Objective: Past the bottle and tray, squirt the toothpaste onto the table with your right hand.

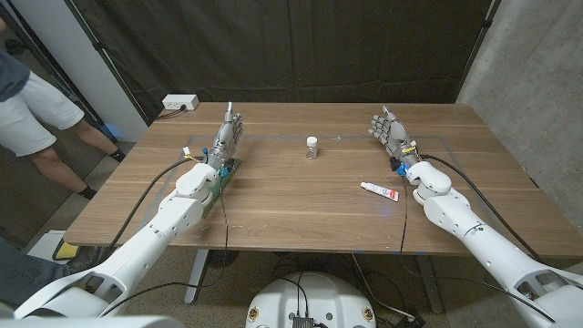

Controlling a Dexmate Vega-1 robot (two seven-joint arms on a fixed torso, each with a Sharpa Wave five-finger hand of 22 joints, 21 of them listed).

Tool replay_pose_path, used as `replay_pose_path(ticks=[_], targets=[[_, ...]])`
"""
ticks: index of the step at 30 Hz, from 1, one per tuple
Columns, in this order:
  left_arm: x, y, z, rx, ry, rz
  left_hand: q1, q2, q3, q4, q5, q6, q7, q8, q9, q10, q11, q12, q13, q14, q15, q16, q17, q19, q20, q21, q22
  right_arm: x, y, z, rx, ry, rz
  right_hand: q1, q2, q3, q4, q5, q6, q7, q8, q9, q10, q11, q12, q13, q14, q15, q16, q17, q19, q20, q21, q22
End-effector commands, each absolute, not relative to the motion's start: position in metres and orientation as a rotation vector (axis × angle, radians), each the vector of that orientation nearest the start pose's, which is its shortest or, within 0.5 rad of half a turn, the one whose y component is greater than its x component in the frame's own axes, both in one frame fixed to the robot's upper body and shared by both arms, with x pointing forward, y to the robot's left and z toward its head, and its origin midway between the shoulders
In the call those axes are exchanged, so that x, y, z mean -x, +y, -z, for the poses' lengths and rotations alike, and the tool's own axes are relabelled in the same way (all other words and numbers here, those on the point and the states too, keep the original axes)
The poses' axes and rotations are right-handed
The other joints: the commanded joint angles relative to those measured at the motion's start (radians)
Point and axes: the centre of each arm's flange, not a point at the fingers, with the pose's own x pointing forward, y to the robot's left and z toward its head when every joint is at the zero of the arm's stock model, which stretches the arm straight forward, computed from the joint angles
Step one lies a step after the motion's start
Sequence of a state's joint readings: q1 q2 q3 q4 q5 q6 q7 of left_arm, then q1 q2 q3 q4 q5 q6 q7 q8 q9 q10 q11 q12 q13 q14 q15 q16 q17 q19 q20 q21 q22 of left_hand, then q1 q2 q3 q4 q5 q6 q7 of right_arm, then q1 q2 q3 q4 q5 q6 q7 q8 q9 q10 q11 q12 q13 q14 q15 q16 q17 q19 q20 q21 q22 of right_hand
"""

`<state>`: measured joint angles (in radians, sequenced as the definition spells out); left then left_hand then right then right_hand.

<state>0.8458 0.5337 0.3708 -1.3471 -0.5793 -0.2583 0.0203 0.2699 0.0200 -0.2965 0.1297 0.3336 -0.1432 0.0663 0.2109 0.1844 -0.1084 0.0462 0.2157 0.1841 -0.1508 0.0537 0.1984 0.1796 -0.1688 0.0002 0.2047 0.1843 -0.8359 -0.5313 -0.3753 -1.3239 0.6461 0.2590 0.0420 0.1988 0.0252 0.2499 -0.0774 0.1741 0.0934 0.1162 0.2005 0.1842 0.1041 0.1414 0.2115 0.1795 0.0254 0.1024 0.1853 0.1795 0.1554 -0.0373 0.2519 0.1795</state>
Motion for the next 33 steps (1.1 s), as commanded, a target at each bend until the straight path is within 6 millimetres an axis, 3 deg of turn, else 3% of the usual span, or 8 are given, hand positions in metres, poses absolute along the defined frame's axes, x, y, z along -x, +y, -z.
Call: replay_pose_path(ticks=[1, 8, 19, 27, 29, 33], targets=[[-0.633, 0.282, -0.005, -0.15, -0.661, 0.162, 0.011, 0.003, -0.004, 0.0, 0.007, -0.003, 0.004, 0.005, 0.003, 0.005, 0.003, 0.008, 0.004, 0.002, 0.004, 0.005, 0.005, -0.013, 0.003, 0.009, 0.001, -0.631, -0.292, 0.012, 0.066, -0.655, -0.216, 0.004, -0.022, -0.006, -0.014, 0.003, -0.014, -0.002, -0.003, 0.004, -0.003, -0.005, 0.001, 0.005, 0.0, -0.001, 0.001, 0.002, 0.002, -0.002, -0.003, 0.002], [-0.632, 0.274, -0.006, -0.133, -0.661, 0.206, 0.022, 0.011, -0.001, -0.005, 0.01, 0.014, 0.007, 0.009, 0.003, 0.028, 0.001, 0.014, 0.004, 0.025, 0.0, 0.009, 0.004, 0.002, 0.005, 0.014, 0.0, -0.606, -0.303, 0.015, 0.078, -0.706, -0.176, 0.03, -0.033, -0.005, -0.035, 0.004, 0.027, -0.013, 0.011, 0.004, 0.038, -0.024, 0.015, 0.005, 0.037, -0.019, 0.009, 0.001, 0.044, -0.012, 0.003, 0.002], [-0.628, 0.268, -0.014, -0.197, -0.682, 0.231, 0.046, 0.023, 0.002, -0.016, 0.012, 0.058, 0.017, 0.016, 0.002, 0.075, 0.004, 0.022, 0.003, 0.073, 0.003, 0.014, 0.003, 0.064, 0.011, 0.032, -0.001, -0.574, -0.312, 0.021, 0.161, -0.759, -0.115, 0.058, -0.023, 0.004, -0.049, 0.004, 0.089, -0.021, 0.028, 0.005, 0.091, -0.029, 0.031, 0.006, 0.064, -0.025, 0.009, 0.0, 0.059, -0.011, -0.001, 0.002], [-0.621, 0.266, -0.024, -0.229, -0.705, 0.264, 0.053, 0.026, 0.002, -0.019, 0.013, 0.076, 0.019, 0.018, 0.002, 0.088, 0.005, 0.023, 0.003, 0.084, 0.004, 0.013, 0.003, 0.072, 0.012, 0.032, -0.002, -0.546, -0.305, 0.025, 0.239, -0.793, -0.048, 0.076, -0.019, 0.01, -0.058, 0.004, 0.114, -0.034, 0.032, 0.006, 0.104, -0.037, 0.032, 0.006, 0.085, -0.041, 0.011, 0.0, 0.08, -0.019, 0.002, 0.002], [-0.616, 0.268, -0.022, -0.232, -0.694, 0.255, 0.055, 0.028, 0.003, -0.019, 0.013, 0.077, 0.019, 0.018, 0.002, 0.089, 0.006, 0.023, 0.003, 0.084, 0.005, 0.011, 0.003, 0.066, 0.012, 0.029, -0.002, -0.54, -0.302, 0.029, 0.231, -0.802, -0.041, 0.091, -0.021, 0.013, -0.066, 0.004, 0.129, -0.039, 0.032, 0.007, 0.125, -0.045, 0.036, 0.005, 0.112, -0.055, 0.014, -0.001, 0.115, -0.03, 0.009, 0.002], [-0.609, 0.268, -0.011, -0.221, -0.685, 0.231, 0.063, 0.035, 0.004, -0.021, 0.013, 0.104, 0.019, 0.023, 0.002, 0.113, 0.009, 0.027, 0.003, 0.102, 0.004, 0.013, 0.003, 0.064, 0.014, 0.025, -0.002, -0.532, -0.297, 0.039, 0.242, -0.82, -0.039, 0.099, -0.02, 0.015, -0.069, 0.004, 0.13, -0.04, 0.03, 0.007, 0.129, -0.048, 0.035, 0.004, 0.119, -0.06, 0.014, -0.002, 0.127, -0.037, 0.012, 0.002]])
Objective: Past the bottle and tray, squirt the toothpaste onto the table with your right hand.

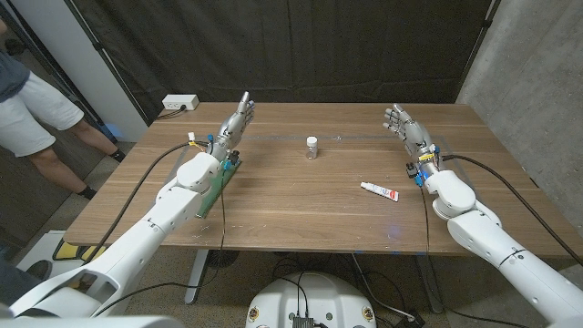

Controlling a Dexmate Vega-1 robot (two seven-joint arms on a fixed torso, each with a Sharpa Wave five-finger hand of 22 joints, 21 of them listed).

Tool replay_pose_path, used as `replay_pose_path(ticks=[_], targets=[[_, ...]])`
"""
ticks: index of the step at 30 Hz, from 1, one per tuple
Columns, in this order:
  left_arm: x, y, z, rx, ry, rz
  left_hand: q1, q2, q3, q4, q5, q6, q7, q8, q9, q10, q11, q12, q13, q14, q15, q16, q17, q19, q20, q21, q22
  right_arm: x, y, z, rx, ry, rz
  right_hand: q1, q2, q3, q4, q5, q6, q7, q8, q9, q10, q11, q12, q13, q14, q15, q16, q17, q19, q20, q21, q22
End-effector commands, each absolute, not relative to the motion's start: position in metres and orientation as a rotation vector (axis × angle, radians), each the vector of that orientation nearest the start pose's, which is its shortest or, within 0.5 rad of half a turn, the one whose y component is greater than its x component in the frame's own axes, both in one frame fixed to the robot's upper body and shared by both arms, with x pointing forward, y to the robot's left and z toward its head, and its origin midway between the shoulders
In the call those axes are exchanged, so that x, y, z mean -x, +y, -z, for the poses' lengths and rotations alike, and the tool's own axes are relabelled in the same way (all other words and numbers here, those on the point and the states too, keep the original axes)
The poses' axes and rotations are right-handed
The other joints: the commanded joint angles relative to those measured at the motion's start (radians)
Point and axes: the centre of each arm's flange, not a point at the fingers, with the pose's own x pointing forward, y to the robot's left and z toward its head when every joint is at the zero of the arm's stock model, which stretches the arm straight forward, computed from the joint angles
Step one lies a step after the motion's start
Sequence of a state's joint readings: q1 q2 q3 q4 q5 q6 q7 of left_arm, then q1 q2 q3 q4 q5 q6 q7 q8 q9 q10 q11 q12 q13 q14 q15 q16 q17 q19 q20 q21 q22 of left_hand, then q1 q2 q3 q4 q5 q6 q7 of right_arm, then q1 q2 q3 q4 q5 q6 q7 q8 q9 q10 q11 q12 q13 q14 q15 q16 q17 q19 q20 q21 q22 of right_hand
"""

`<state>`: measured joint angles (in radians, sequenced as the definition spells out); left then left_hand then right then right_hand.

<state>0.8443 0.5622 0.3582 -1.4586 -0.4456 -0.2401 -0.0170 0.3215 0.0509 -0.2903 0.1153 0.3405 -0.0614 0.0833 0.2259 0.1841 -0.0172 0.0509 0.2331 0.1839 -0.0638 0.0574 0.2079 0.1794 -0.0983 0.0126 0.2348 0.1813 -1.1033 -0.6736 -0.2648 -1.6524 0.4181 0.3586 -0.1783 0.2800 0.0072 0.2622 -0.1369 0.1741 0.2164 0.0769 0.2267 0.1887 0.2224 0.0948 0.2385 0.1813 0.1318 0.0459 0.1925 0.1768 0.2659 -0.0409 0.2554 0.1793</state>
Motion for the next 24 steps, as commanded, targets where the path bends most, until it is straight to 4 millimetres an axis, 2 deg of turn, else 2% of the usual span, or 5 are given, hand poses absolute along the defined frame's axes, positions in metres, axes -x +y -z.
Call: replay_pose_path(ticks=[1, 9, 12, 20, 24], targets=[[-0.608, 0.268, -0.01, -0.216, -0.685, 0.235, 0.013, 0.005, -0.001, -0.008, 0.006, 0.027, 0.004, 0.009, 0.002, 0.028, 0.002, 0.011, 0.004, 0.019, -0.002, 0.004, 0.003, -0.006, -0.001, -0.006, 0.001, -0.53, -0.297, 0.041, 0.253, -0.816, -0.043, 0.019, -0.002, 0.003, -0.01, 0.004, 0.007, 0.0, 0.003, 0.002, 0.014, -0.002, 0.009, 0.002, 0.014, -0.003, 0.007, 0.001, 0.017, -0.033, 0.008, 0.002], [-0.601, 0.272, -0.004, -0.202, -0.7, 0.267, 0.022, 0.013, 0.001, -0.01, 0.004, 0.048, 0.008, 0.012, 0.002, 0.05, 0.001, 0.014, 0.003, 0.039, -0.006, 0.005, 0.003, -0.001, -0.004, -0.007, 0.001, -0.503, -0.295, 0.051, 0.35, -0.784, 0.035, 0.04, 0.003, 0.01, -0.016, 0.005, 0.025, -0.006, 0.005, 0.003, 0.042, -0.021, 0.015, 0.002, 0.028, -0.005, 0.005, 0.001, 0.022, -0.029, 0.003, 0.002], [-0.595, 0.276, -0.004, -0.236, -0.714, 0.248, 0.024, 0.015, 0.001, -0.01, 0.004, 0.052, 0.008, 0.012, 0.002, 0.053, 0.001, 0.014, 0.003, 0.043, -0.006, 0.005, 0.003, 0.002, -0.006, -0.006, 0.001, -0.494, -0.296, 0.057, 0.387, -0.769, 0.065, 0.05, 0.008, 0.014, -0.018, 0.006, 0.019, -0.03, 0.0, 0.003, 0.038, -0.027, 0.011, 0.002, 0.028, -0.006, 0.001, 0.001, 0.022, -0.028, 0.0, 0.002], [-0.589, 0.278, -0.002, -0.248, -0.726, 0.258, 0.029, 0.019, 0.003, -0.012, 0.002, 0.056, 0.008, 0.01, 0.002, 0.055, -0.007, 0.012, 0.003, 0.044, -0.008, 0.002, 0.003, 0.005, -0.004, -0.007, 0.001, -0.469, -0.303, 0.073, 0.464, -0.72, 0.149, 0.078, 0.018, 0.025, -0.023, 0.009, 0.031, -0.048, -0.001, 0.005, 0.066, -0.047, 0.018, 0.003, 0.041, 0.007, 0.0, 0.002, 0.028, -0.016, -0.004, 0.003], [-0.589, 0.278, -0.002, -0.244, -0.732, 0.263, 0.031, 0.021, 0.003, -0.012, 0.002, 0.058, 0.007, 0.009, 0.002, 0.057, -0.003, 0.011, 0.003, 0.045, -0.008, 0.001, 0.003, 0.005, -0.003, -0.007, 0.001, -0.46, -0.304, 0.075, 0.499, -0.705, 0.189, 0.111, 0.029, 0.038, -0.028, 0.011, 0.055, -0.074, 0.004, 0.005, 0.092, -0.067, 0.023, 0.005, 0.045, 0.011, -0.003, 0.002, 0.031, -0.011, -0.008, 0.003]])
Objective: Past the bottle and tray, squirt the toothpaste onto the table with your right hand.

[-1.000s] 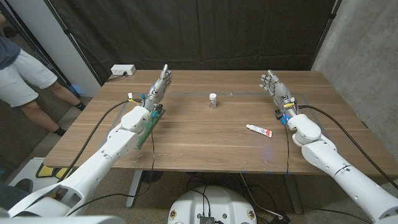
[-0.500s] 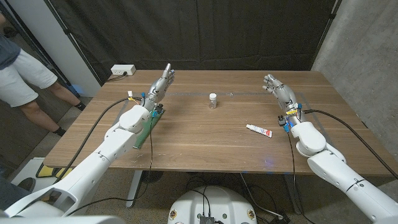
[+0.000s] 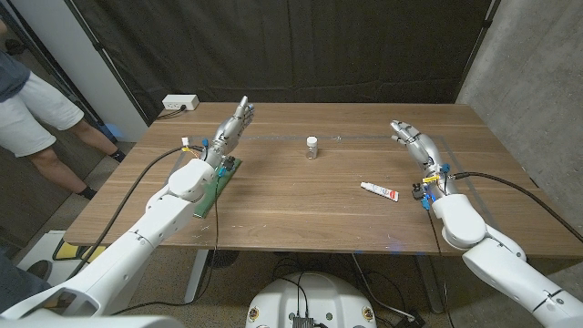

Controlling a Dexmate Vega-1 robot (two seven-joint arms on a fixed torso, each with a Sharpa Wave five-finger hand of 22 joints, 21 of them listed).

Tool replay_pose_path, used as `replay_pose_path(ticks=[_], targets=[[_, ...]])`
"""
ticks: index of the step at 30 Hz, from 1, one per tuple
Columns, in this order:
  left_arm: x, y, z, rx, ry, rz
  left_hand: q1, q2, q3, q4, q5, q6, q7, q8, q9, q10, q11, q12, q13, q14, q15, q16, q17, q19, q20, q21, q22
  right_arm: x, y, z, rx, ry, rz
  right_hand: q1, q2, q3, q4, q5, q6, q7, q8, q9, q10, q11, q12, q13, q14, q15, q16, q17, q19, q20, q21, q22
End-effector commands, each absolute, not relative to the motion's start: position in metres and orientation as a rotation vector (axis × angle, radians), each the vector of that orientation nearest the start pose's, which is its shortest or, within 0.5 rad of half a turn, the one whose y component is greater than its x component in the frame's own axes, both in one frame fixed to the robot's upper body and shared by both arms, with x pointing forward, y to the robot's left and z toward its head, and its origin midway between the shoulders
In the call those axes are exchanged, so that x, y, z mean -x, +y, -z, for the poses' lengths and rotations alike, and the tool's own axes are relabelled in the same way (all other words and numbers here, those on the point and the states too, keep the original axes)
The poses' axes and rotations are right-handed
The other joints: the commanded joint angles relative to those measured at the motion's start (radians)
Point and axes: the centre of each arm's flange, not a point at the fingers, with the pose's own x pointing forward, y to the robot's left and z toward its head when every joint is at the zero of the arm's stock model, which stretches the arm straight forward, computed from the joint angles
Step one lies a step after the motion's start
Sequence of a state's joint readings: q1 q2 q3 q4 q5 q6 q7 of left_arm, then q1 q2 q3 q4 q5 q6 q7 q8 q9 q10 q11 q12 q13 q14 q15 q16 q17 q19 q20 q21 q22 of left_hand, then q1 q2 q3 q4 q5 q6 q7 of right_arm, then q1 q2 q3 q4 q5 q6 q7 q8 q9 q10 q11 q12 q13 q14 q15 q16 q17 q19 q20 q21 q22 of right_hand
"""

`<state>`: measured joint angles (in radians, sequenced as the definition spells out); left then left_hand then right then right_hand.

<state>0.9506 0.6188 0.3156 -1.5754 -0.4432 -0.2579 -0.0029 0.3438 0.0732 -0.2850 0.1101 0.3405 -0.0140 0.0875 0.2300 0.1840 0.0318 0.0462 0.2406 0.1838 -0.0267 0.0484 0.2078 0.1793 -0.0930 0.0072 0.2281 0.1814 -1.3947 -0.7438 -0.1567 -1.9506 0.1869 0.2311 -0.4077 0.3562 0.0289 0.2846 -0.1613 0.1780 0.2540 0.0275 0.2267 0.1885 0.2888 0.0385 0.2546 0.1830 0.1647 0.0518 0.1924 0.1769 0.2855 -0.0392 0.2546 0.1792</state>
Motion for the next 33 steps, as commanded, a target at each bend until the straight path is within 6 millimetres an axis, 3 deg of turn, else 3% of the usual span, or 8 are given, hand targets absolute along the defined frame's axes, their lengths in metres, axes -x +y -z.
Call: replay_pose_path(ticks=[1, 3, 8, 21, 22, 33], targets=[[-0.588, 0.278, -0.002, -0.237, -0.735, 0.268, 0.009, 0.0, -0.002, -0.007, 0.002, 0.01, 0.003, 0.005, 0.002, 0.009, 0.001, 0.003, 0.003, 0.009, 0.002, 0.001, 0.003, 0.0, 0.003, -0.001, 0.001, -0.453, -0.305, 0.077, 0.531, -0.692, 0.227, 0.047, 0.013, 0.022, -0.006, 0.008, 0.024, -0.03, 0.005, 0.006, 0.032, -0.016, 0.009, 0.003, 0.012, 0.005, -0.004, 0.002, 0.012, -0.011, -0.009, 0.003], [-0.587, 0.278, -0.004, -0.232, -0.744, 0.269, 0.011, 0.001, -0.001, -0.008, 0.001, 0.013, 0.003, 0.006, 0.002, 0.009, 0.0, 0.003, 0.003, 0.009, 0.0, 0.0, 0.003, 0.0, 0.004, -0.001, 0.001, -0.447, -0.305, 0.077, 0.56, -0.675, 0.25, 0.075, 0.02, 0.033, -0.01, 0.008, 0.033, -0.045, 0.005, 0.006, 0.043, -0.039, 0.01, 0.003, 0.013, 0.005, -0.005, 0.002, 0.008, -0.004, -0.014, 0.004], [-0.58, 0.281, -0.006, -0.25, -0.769, 0.253, 0.013, 0.003, -0.001, -0.008, 0.0, 0.016, 0.003, 0.005, 0.002, 0.012, -0.002, 0.002, 0.003, 0.011, 0.001, -0.001, 0.003, 0.0, 0.005, -0.002, 0.001, -0.437, -0.306, 0.079, 0.604, -0.644, 0.271, 0.102, 0.021, 0.041, -0.014, 0.007, 0.046, -0.057, 0.007, 0.007, 0.052, -0.061, 0.01, 0.003, 0.015, 0.002, -0.007, 0.002, 0.007, 0.004, -0.019, 0.003], [-0.576, 0.28, -0.006, -0.268, -0.754, 0.26, 0.021, 0.011, 0.002, -0.01, -0.002, 0.028, 0.001, 0.005, 0.002, 0.021, 0.001, 0.001, 0.003, 0.019, -0.003, -0.002, 0.003, 0.001, 0.008, -0.003, 0.001, -0.42, -0.294, 0.076, 0.809, -0.605, 0.362, 0.17, -0.006, 0.054, -0.023, 0.005, 0.07, -0.078, 0.011, 0.007, 0.078, -0.089, 0.013, 0.004, 0.035, -0.002, -0.004, 0.001, 0.015, 0.025, -0.026, 0.002], [-0.576, 0.28, -0.006, -0.271, -0.754, 0.261, 0.021, 0.012, 0.002, -0.01, -0.002, 0.029, 0.001, 0.005, 0.002, 0.021, 0.002, 0.001, 0.003, 0.019, -0.003, -0.002, 0.003, 0.001, 0.008, -0.004, 0.001, -0.42, -0.293, 0.076, 0.827, -0.601, 0.37, 0.182, -0.01, 0.057, -0.023, 0.005, 0.073, -0.081, 0.011, 0.007, 0.079, -0.103, 0.012, 0.004, 0.036, -0.004, -0.005, 0.001, 0.015, 0.028, -0.027, 0.002], [-0.573, 0.279, -0.013, -0.29, -0.772, 0.257, 0.028, 0.02, 0.005, -0.011, -0.005, 0.035, 0.0, 0.003, 0.002, 0.029, -0.001, -0.001, 0.003, 0.024, -0.005, -0.004, 0.003, 0.001, 0.007, -0.005, 0.001, -0.416, -0.281, 0.082, 0.976, -0.564, 0.403, 0.225, -0.019, 0.066, -0.02, 0.006, 0.088, -0.097, 0.011, 0.008, 0.098, -0.113, 0.014, 0.003, 0.06, -0.02, -0.001, 0.0, 0.027, 0.027, -0.028, 0.003]])
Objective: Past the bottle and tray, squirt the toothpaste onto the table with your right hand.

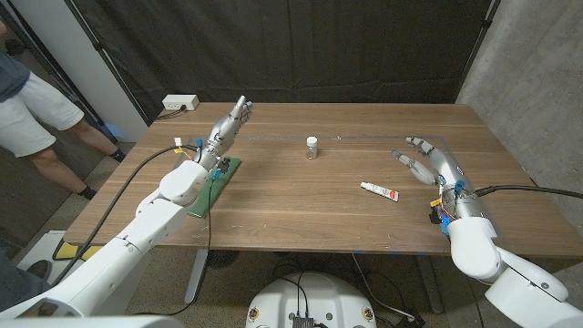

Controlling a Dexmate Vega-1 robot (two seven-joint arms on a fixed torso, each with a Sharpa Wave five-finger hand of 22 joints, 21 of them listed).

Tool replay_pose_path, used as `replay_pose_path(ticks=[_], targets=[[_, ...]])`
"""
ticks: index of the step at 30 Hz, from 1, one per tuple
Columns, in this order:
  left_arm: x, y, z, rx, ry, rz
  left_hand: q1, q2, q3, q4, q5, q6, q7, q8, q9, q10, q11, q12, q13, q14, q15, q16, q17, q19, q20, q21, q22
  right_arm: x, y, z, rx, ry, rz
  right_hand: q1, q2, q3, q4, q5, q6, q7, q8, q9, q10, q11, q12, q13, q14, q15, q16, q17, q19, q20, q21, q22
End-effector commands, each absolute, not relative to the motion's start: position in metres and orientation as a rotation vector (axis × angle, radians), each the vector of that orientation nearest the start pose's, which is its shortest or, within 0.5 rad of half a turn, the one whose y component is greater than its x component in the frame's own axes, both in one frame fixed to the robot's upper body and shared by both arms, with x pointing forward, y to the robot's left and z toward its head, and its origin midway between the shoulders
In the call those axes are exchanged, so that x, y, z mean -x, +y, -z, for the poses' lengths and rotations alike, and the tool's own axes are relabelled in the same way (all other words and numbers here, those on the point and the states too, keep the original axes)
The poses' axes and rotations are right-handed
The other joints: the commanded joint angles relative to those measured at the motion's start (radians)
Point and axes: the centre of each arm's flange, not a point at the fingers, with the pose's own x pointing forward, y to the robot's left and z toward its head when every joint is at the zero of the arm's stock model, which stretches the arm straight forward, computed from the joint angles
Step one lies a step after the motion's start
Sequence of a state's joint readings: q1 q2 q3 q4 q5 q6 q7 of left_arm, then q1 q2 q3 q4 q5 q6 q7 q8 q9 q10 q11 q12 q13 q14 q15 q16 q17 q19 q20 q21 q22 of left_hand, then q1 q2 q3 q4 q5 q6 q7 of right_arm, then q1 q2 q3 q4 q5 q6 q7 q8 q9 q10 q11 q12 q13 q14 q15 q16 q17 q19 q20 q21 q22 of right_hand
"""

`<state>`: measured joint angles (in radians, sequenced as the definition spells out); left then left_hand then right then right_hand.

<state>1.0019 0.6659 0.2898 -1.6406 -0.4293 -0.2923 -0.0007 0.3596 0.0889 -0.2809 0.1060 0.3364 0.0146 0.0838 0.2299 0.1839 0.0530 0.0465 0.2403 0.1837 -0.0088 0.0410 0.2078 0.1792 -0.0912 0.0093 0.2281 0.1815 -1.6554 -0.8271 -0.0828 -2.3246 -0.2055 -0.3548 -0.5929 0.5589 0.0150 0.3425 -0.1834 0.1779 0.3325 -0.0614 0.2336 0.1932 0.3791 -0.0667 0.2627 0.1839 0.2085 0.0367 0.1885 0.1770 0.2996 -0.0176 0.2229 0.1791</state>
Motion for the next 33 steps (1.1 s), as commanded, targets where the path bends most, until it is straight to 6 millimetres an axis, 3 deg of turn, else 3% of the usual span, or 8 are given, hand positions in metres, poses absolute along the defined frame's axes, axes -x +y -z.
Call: replay_pose_path(ticks=[1, 33], targets=[[-0.573, 0.279, -0.013, -0.291, -0.773, 0.256, 0.013, 0.005, 0.001, -0.007, -0.001, 0.007, 0.003, 0.003, 0.002, 0.008, -0.004, 0.0, 0.004, 0.007, 0.002, -0.004, 0.003, -0.001, 0.005, -0.005, 0.001, -0.416, -0.279, 0.082, 0.989, -0.563, 0.4, 0.024, -0.006, 0.009, 0.002, 0.006, 0.011, -0.008, 0.004, 0.003, 0.011, -0.009, 0.007, 0.003, 0.017, -0.006, 0.003, 0.0, 0.014, 0.005, 0.004, 0.003], [-0.577, 0.283, -0.01, -0.309, -0.75, 0.245, 0.028, 0.02, 0.005, -0.009, -0.01, 0.016, 0.001, -0.004, 0.002, 0.016, -0.005, -0.008, 0.004, 0.013, 0.002, -0.01, 0.004, -0.005, 0.016, -0.011, 0.002, -0.45, -0.247, 0.07, 1.225, -0.405, 0.332, 0.1, -0.025, 0.025, 0.007, 0.009, 0.045, -0.024, 0.004, 0.005, 0.05, -0.026, 0.01, 0.002, 0.064, -0.026, 0.005, -0.001, 0.028, -0.001, 0.0, 0.005]])
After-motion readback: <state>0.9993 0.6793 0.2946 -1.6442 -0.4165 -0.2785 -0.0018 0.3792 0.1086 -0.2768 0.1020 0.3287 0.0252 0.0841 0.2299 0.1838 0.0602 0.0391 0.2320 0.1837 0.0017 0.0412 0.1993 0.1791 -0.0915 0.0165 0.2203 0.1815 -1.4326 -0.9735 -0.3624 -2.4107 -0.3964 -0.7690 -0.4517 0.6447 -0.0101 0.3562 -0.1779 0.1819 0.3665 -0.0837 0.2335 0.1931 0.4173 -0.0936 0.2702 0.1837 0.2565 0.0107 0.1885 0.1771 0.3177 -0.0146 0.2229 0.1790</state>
